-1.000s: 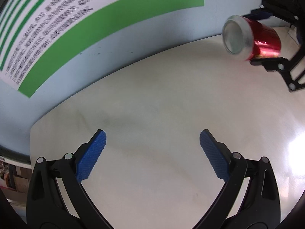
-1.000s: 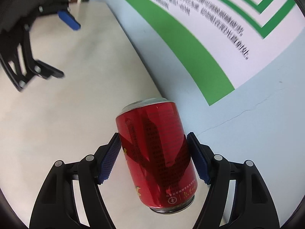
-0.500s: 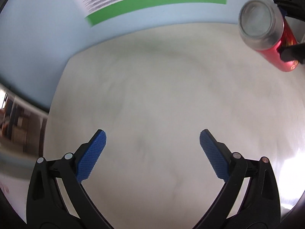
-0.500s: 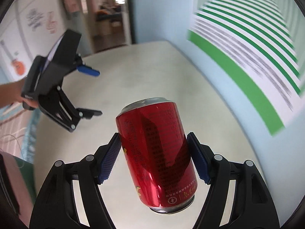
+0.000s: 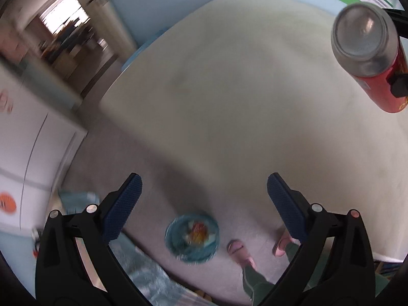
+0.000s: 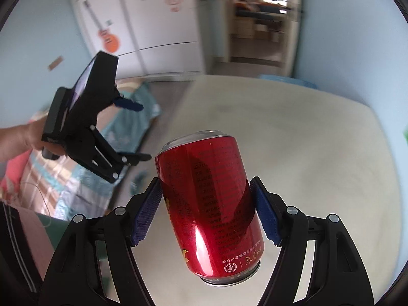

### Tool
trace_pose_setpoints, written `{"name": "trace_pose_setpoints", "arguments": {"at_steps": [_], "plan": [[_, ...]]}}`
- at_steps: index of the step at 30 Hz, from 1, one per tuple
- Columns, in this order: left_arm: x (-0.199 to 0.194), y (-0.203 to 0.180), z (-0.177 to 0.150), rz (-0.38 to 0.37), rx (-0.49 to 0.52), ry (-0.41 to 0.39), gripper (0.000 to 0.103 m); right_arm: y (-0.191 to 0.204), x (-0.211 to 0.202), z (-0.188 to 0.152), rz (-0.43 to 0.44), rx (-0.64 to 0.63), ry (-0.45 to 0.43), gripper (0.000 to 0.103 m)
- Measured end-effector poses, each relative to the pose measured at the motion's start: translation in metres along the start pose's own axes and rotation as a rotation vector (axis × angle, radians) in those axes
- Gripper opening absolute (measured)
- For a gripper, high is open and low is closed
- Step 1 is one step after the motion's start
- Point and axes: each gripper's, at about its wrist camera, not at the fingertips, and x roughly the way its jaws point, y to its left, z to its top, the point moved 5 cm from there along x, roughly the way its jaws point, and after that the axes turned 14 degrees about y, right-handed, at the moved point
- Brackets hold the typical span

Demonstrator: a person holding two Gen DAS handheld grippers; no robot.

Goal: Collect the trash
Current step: 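Lift the red can and carry it over the teal bin with the right tool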

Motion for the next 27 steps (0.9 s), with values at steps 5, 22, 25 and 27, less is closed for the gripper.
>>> {"name": "trace_pose_setpoints", "arguments": {"at_steps": [5,22,25,27], "plan": [[0.028,0.086,-0.065,0.010,-0.139,0.054,0.096,0.077,0.063,0.075,0.087,-0.066,0.025,0.071],[0.230,0.203,-0.245,-0.098,-0.471,0.295,0.096,0.235,0.394,0.104,0.267,-0.143,0.420,0.071],[0.272,0.199,-0.259,-0.112,-0.497,0.311,0.096,0.240,0.460,0.091,0.255,-0.110,0.480,0.071],[0.304,0.195,-0.264,-0.133,-0.517,0.327,0.096,0.237,0.493,0.075,0.238,-0.099,0.508,0.071]]}}
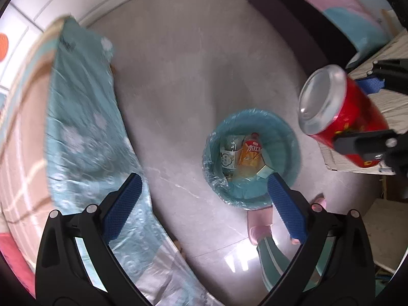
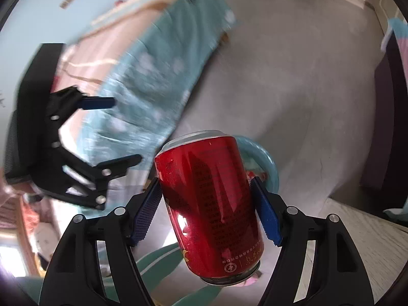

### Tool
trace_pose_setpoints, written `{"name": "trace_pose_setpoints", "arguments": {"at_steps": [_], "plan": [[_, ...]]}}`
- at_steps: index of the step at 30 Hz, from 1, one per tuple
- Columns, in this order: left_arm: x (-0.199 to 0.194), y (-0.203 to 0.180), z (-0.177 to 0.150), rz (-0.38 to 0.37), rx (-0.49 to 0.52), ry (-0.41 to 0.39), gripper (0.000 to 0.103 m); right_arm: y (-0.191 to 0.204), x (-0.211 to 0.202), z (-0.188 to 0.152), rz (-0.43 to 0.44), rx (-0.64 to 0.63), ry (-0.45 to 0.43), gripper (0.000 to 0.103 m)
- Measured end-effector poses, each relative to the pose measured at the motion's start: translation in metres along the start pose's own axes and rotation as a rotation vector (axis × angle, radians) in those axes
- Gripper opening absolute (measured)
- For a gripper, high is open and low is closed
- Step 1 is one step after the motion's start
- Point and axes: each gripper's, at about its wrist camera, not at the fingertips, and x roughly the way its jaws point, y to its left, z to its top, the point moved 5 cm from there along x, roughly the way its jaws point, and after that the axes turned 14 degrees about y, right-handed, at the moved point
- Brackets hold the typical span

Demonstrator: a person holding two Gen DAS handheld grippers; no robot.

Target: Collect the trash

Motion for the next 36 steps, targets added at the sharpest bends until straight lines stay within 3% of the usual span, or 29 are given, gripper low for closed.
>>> {"name": "trace_pose_setpoints", "arguments": {"at_steps": [6,9,12,16,22,25,27,33,36], "plan": [[0.078,-0.001,0.010,-0.011,-0.017,0.064,0.096,-0.029,0.091,0.007,-0.052,0.067,0.100,0.073],[0.100,-0.003,0.014,-0.014,-0.017,0.107,0.096,-0.036,0.111,0.003,-0.072,0.088,0.135,0.072],[0.093,-0.003,0.015,-0.022,-0.018,0.103,0.096,-0.037,0.104,0.002,-0.061,0.108,0.129,0.075],[0.081,-0.002,0.016,-0.016,-0.005,0.079,0.096,-0.033,0.075,0.002,-0.068,0.097,0.088,0.081],[0.060,-0.001,0.013,-0.006,-0.002,0.065,0.096,-0.018,0.016,-0.003,-0.049,0.082,0.025,0.082],[0.022,-0.001,0.008,0.000,-0.001,0.019,0.096,0.003,-0.035,-0.008,-0.035,0.060,-0.039,0.083],[-0.005,0.000,0.001,0.025,0.016,0.002,0.096,0.014,-0.069,-0.013,-0.037,0.064,-0.075,0.089],[-0.089,0.001,-0.018,0.065,0.073,-0.050,0.096,0.042,-0.178,-0.037,0.028,0.113,-0.189,0.090],[-0.126,-0.005,-0.022,0.039,0.109,-0.084,0.096,0.049,-0.224,-0.056,0.031,0.153,-0.235,0.090]]}}
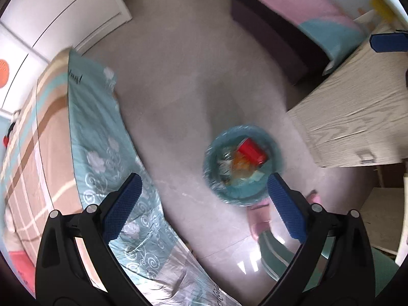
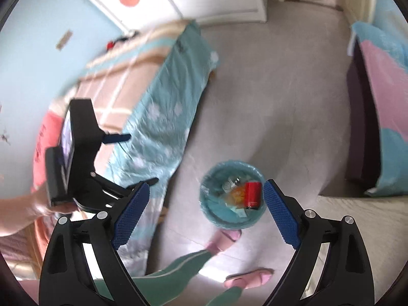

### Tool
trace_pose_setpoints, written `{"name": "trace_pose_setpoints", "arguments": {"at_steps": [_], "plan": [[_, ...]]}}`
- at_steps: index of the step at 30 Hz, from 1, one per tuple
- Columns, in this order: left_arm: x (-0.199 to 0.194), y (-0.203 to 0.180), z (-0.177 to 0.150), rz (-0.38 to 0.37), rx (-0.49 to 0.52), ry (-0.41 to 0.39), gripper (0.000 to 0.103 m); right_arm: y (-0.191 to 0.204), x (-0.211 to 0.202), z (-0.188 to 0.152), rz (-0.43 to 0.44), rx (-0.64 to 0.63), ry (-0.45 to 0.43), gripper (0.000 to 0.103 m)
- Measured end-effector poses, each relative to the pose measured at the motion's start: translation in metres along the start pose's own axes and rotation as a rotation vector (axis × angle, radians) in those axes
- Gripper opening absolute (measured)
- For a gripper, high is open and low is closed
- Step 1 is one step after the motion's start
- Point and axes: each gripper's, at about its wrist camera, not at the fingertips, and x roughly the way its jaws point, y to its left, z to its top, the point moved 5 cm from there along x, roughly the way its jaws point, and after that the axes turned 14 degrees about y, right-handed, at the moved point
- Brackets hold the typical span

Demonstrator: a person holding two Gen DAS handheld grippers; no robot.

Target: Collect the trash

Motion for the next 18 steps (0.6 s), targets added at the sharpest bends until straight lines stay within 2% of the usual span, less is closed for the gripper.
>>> {"name": "trace_pose_setpoints", "arguments": {"at_steps": [4,6,9,11,13,15,18], "plan": [[-0.050,-0.020,0.005,0.026,0.068,-0.045,0.096,0.002,-0.074,-0.025,-0.001,0.054,-0.115,0.090],[-0.080,-0.037,0.012,0.036,0.108,-0.077,0.096,-0.004,-0.118,-0.050,-0.002,0.115,-0.202,0.090],[-0.122,-0.075,0.028,0.026,0.187,-0.147,0.096,-0.020,-0.162,-0.093,-0.033,0.198,-0.291,0.091],[-0.150,-0.107,0.039,0.015,0.249,-0.222,0.096,-0.031,-0.177,-0.118,-0.078,0.232,-0.316,0.091],[-0.167,-0.139,0.047,0.004,0.307,-0.260,0.096,-0.050,-0.194,-0.155,-0.122,0.318,-0.332,0.091],[-0.181,-0.171,0.054,0.004,0.373,-0.282,0.096,-0.063,-0.205,-0.185,-0.142,0.392,-0.349,0.091],[-0.200,-0.218,0.061,0.014,0.471,-0.314,0.096,-0.078,-0.227,-0.233,-0.220,0.507,-0.377,0.091]]}}
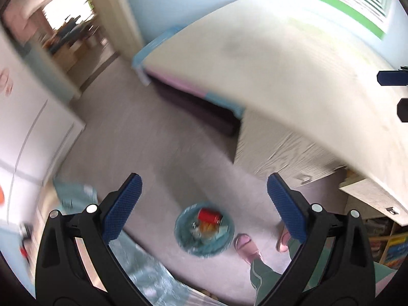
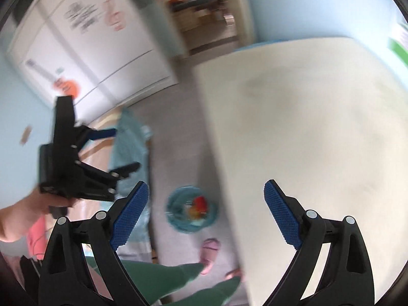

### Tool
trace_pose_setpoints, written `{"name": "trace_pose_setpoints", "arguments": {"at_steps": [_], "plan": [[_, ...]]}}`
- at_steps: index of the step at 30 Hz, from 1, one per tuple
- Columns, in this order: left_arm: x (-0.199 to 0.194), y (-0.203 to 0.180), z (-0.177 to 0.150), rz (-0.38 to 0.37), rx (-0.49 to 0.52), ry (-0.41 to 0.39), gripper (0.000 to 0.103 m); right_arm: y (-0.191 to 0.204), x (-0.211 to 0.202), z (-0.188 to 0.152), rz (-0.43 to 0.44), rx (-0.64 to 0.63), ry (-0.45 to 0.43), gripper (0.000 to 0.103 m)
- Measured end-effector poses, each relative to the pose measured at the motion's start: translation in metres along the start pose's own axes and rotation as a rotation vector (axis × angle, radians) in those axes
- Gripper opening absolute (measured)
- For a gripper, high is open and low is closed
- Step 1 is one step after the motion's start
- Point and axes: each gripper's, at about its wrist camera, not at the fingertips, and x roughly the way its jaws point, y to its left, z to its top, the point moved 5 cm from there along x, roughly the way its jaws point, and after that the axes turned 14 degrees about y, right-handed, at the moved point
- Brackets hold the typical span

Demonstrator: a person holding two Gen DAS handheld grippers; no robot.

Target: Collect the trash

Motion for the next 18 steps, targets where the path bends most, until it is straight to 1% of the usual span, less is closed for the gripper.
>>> {"name": "trace_pose_setpoints", "arguments": {"at_steps": [4,8,12,14,15,18], "plan": [[-0.013,-0.057,0.035,-0.038,0.124,-0.040,0.096,-0.047,-0.038,-0.039,-0.039,0.103,-0.046,0.091],[-0.025,-0.120,0.062,-0.030,0.246,-0.080,0.096,-0.091,-0.070,-0.076,-0.093,0.171,-0.064,0.091],[-0.036,-0.181,0.082,-0.051,0.338,-0.110,0.096,-0.132,-0.101,-0.116,-0.139,0.264,-0.089,0.091],[-0.040,-0.211,0.090,-0.066,0.373,-0.119,0.096,-0.154,-0.116,-0.138,-0.181,0.324,-0.095,0.091],[-0.043,-0.233,0.097,-0.071,0.392,-0.130,0.096,-0.165,-0.121,-0.150,-0.207,0.356,-0.099,0.091],[-0.047,-0.281,0.108,-0.087,0.442,-0.151,0.096,-0.194,-0.133,-0.181,-0.272,0.440,-0.099,0.091]]}}
